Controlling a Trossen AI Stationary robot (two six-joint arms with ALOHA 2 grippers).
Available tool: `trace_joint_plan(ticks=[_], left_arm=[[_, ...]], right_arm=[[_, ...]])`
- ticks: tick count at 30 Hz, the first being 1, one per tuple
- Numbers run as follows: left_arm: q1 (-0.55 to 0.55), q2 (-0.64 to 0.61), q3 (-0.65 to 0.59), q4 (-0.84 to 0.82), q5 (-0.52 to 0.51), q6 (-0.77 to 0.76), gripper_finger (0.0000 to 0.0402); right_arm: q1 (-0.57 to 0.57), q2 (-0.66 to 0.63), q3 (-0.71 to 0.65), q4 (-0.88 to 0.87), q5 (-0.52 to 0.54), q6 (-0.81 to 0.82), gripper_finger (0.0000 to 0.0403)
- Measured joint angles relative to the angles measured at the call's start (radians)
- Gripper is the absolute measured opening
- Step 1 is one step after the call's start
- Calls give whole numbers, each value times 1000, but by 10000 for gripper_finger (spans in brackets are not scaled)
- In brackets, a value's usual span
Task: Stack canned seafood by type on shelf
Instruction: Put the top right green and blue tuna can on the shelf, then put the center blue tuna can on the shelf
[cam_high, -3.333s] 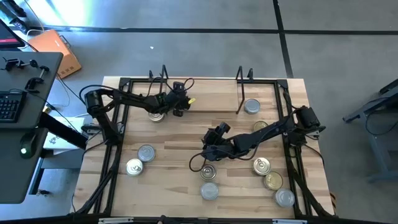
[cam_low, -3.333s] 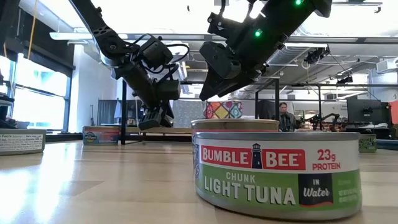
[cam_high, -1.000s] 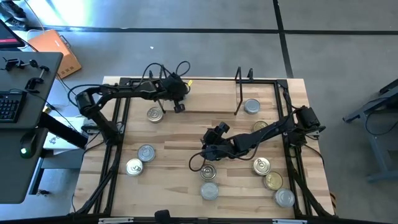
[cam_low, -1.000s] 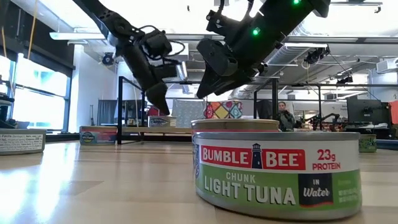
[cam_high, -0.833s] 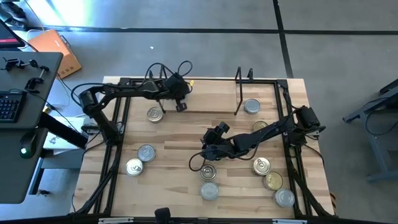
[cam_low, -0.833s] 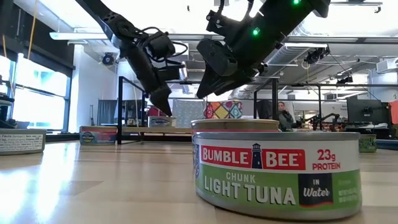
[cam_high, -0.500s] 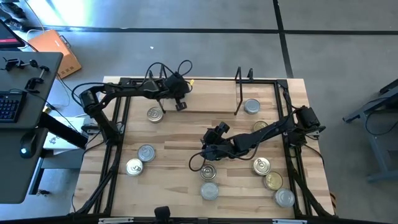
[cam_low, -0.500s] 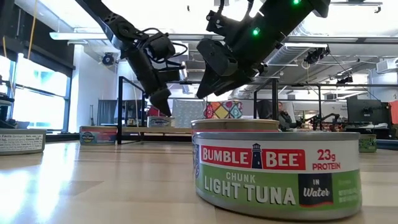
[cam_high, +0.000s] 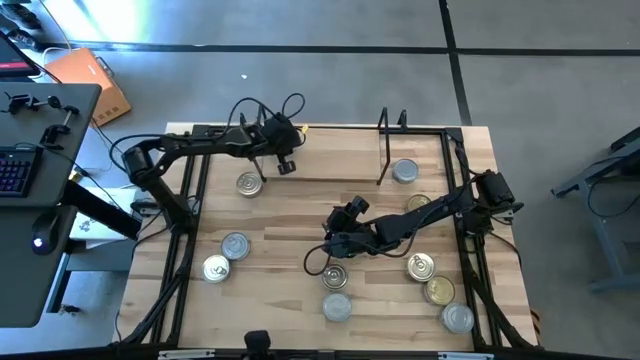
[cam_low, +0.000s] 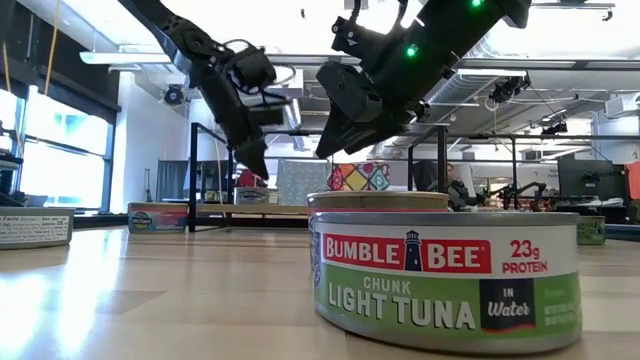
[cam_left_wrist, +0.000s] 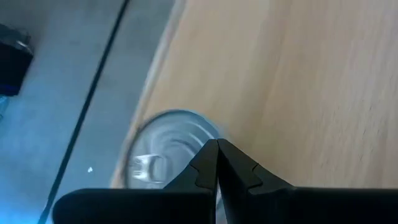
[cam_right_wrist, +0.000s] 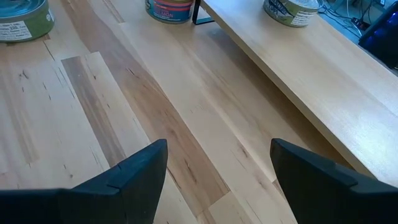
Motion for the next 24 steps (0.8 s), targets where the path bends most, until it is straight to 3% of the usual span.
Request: trace_joint_plan(ticks=[9,17,24], left_arm=[[-89,-128,2,-66,-2,1,0],[-351,-202,-81,-98,12,-79,0],[-617,-235,-234,62,4,-257,0]], right_arm=[[-12,0,0,0,-65,-33,279],[23,-20,0,-39,-157,-70,279],[163,-56,2,-155,-269,-69,279]])
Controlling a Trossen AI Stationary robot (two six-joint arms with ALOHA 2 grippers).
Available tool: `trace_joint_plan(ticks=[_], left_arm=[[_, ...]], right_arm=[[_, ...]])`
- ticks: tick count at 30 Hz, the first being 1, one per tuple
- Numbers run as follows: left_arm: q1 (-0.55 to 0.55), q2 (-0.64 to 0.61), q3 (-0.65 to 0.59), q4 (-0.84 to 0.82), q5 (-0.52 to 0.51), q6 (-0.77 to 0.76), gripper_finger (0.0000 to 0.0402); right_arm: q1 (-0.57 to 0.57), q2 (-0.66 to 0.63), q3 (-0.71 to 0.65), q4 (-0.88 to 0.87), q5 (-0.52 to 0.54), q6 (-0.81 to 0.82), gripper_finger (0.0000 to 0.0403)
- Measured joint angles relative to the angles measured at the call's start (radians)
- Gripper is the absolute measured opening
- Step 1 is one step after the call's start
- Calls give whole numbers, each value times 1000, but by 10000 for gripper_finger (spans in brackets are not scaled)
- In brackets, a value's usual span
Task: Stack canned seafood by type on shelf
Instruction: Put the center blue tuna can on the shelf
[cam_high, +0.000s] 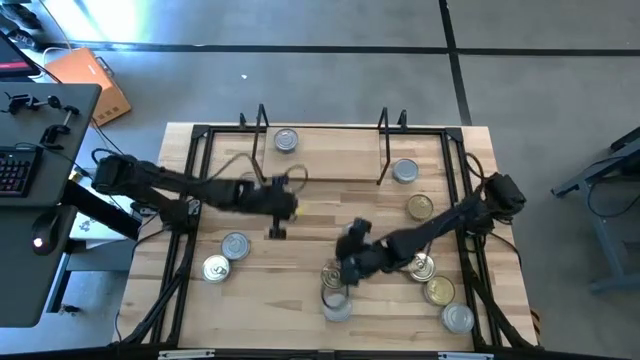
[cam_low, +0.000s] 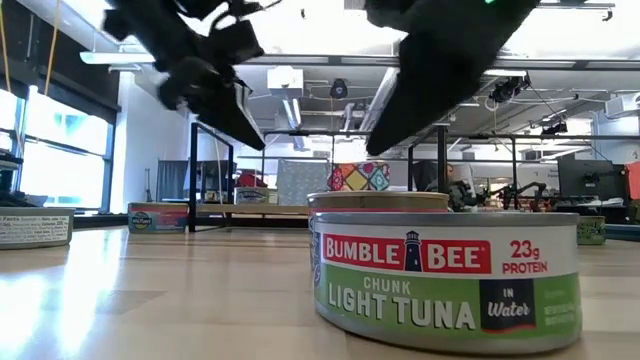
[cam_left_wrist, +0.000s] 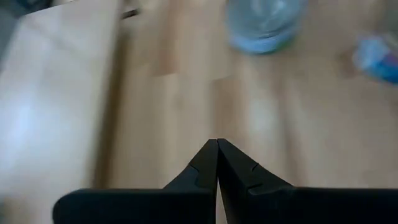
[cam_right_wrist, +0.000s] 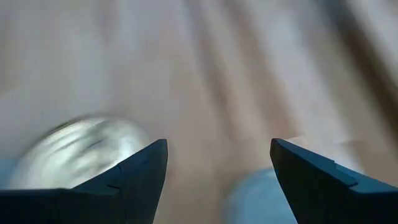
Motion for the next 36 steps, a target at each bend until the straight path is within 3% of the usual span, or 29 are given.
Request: trace_joint_plan(ticks=[5,11,15,26,36], left_arm=[[-175,9,-72,151,-24,-66,0],[-316,8,-121,260,-161,-213,0],[-372,1,-121,156,-203,-324,0],[-478,-66,-121,-311,-352,-720,0],[-536,-74,-121,-265,-448,-763,0]], right_arm=[[80,9,-52,145,-154,43,279],[99,10,-127,226,-98,222,279],[72,15,-133,242,-41,266,279],[-40,75,-131,300,-57,206,279],[-133,137,-129,510,-61,41,279]])
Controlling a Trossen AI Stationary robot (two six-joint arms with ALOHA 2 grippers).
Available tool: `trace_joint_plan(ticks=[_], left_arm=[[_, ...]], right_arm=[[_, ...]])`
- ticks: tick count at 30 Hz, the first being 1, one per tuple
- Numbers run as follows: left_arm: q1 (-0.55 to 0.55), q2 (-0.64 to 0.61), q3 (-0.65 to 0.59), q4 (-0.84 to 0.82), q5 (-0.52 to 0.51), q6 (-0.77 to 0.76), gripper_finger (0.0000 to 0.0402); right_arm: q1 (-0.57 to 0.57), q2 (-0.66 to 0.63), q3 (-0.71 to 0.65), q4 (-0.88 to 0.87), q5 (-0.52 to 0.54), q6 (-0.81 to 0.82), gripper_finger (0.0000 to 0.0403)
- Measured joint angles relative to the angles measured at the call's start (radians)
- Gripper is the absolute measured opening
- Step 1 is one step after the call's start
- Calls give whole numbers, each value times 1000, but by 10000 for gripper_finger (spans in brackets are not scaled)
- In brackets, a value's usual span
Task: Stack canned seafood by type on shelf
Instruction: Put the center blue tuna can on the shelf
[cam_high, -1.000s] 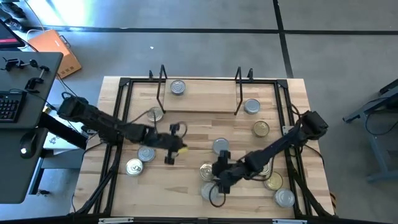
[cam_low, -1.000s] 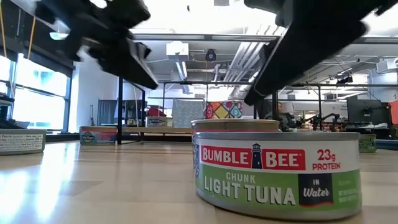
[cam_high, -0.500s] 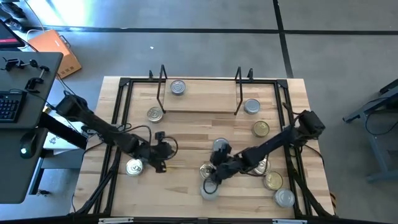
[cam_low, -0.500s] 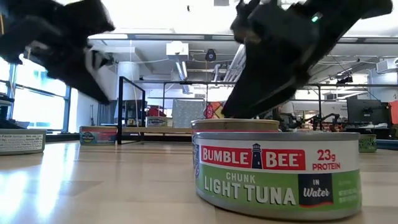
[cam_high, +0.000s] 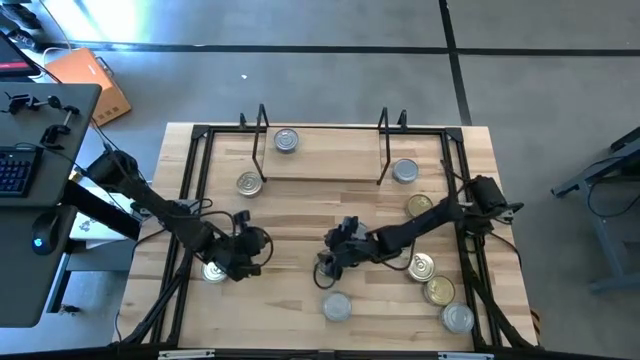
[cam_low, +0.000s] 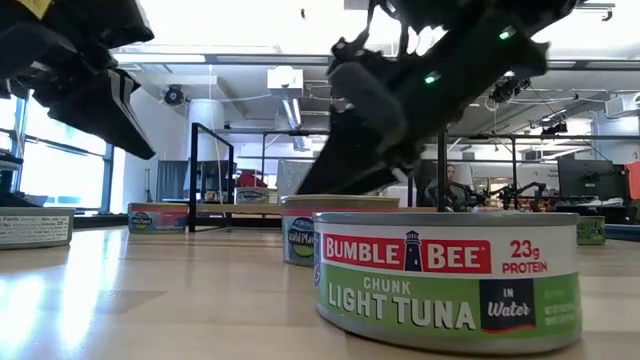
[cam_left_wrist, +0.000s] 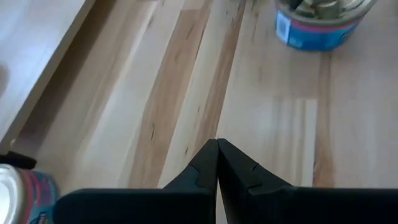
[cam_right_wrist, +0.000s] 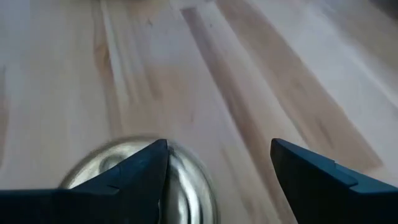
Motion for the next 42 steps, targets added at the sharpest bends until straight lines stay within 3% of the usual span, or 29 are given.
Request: trace_joint_plan(ticks=[14,20,23,28,34,42], left_arm=[[2,1,-59,120,-6,-18,0],[-15,1,-91,134,0,-110,0],[-39,1,-125,215,1,-130,0],[-71,1,-204,410,-1,-118,0],[-54,1,-300,615,-1,-103,0],[0,12,-354,767,76,-36,0]], right_arm=[[-97,185,263,22,109,-179,279],[-117,175,303,38,114,-318,279],[-110,121,302,8,108,-361,279],[-76,21,303,-209,7,-358,279],[-46,-43,303,-485,-192,-311,279],[-44,40,302,-526,-291,-223,289]])
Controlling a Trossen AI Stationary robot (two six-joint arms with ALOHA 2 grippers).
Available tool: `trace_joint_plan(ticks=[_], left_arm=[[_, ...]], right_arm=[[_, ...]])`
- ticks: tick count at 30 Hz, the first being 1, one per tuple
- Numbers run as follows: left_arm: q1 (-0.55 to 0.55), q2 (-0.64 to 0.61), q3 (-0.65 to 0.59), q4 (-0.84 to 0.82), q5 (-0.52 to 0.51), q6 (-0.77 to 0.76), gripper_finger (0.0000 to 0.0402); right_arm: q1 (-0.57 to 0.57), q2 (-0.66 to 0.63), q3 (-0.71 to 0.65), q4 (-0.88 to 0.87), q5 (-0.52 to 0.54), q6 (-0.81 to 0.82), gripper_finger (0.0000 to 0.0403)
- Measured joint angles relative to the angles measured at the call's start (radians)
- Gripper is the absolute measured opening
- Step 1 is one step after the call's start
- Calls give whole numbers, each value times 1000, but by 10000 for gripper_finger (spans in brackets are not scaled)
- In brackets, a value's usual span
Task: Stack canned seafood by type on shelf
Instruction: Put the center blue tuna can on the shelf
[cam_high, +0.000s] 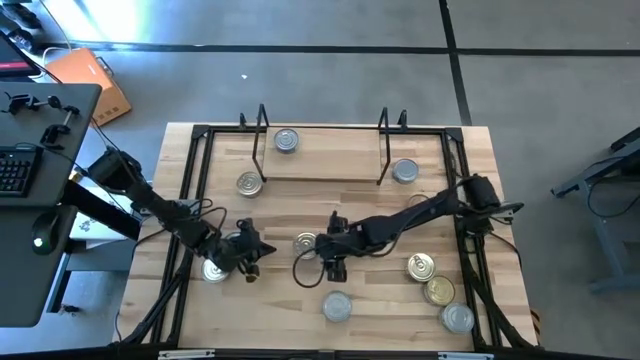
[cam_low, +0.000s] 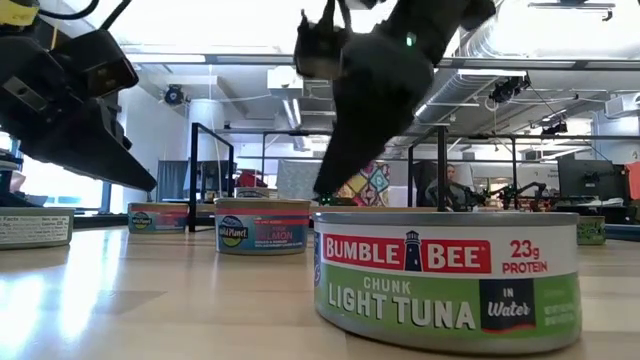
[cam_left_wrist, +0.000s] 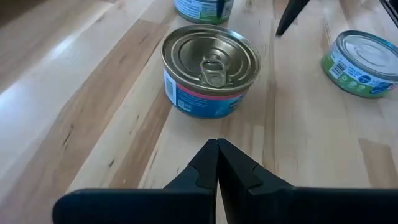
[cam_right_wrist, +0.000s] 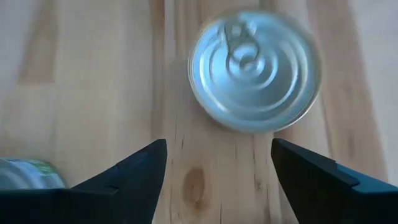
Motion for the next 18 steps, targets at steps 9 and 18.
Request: trace_joint_plan(ticks=[9,18], left_arm=[[53,-1,0,11,74,45,0],[93,-1,1,16,91,56,0]], right_arm=[[-21,102,0,37,-1,53,357],[2,129,0,223,165,0,367]])
